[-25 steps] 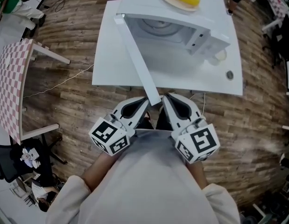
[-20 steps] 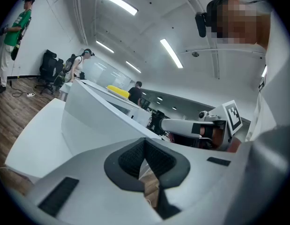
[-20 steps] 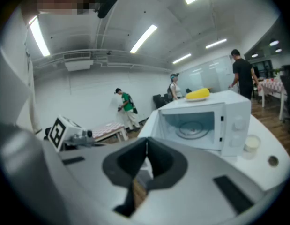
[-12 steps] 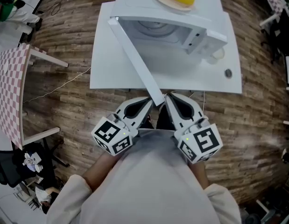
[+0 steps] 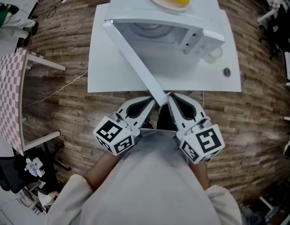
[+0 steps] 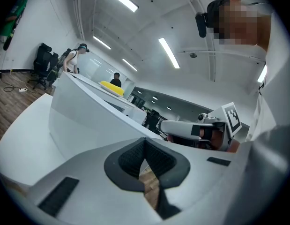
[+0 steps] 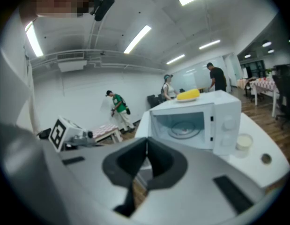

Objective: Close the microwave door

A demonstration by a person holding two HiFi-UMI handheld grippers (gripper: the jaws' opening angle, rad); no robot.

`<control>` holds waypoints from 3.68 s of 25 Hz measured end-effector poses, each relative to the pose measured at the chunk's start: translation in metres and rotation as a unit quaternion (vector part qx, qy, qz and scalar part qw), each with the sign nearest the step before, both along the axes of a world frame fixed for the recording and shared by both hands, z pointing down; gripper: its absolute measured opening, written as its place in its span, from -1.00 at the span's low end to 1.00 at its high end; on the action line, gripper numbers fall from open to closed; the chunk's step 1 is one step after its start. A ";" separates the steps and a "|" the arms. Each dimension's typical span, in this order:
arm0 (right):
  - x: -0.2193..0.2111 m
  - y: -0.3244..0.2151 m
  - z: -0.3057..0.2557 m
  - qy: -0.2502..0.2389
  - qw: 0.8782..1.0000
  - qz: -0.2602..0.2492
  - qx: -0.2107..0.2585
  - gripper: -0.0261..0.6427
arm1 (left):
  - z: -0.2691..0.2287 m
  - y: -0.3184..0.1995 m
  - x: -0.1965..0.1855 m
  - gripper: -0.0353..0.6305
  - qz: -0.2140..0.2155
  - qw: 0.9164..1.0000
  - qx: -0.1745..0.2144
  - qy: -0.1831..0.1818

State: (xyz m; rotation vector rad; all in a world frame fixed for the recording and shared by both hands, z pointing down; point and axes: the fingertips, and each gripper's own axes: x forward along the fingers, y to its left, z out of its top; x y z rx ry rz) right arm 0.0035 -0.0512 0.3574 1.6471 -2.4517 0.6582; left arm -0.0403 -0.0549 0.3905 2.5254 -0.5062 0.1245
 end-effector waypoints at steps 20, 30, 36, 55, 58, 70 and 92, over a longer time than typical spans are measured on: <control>0.021 -0.003 0.008 -0.009 0.999 0.035 -0.010 -0.86 | 0.002 -0.016 0.022 -0.83 0.026 0.999 -0.016 0.013; 0.032 -0.009 0.007 -0.009 0.999 0.042 -0.012 -0.86 | 0.001 -0.021 0.036 -0.83 0.036 0.999 -0.014 0.021; 0.042 -0.010 0.007 -0.007 0.999 0.051 -0.015 -0.86 | 0.001 -0.025 0.045 -0.83 0.041 0.999 -0.019 0.025; 0.079 -0.033 0.009 -0.006 0.998 0.053 -0.013 -0.86 | 0.005 -0.047 0.083 -0.83 0.049 0.998 -0.025 0.029; 0.084 -0.036 0.009 -0.005 0.999 0.050 -0.014 -0.86 | 0.004 -0.050 0.088 -0.83 0.044 0.998 -0.029 0.031; 0.099 -0.048 0.009 -0.007 0.999 0.045 -0.013 -0.86 | 0.006 -0.060 0.102 -0.83 0.039 0.998 -0.033 0.032; 0.119 -0.064 0.012 -0.010 0.999 0.047 -0.016 -0.86 | 0.009 -0.076 0.118 -0.83 0.036 0.998 -0.038 0.032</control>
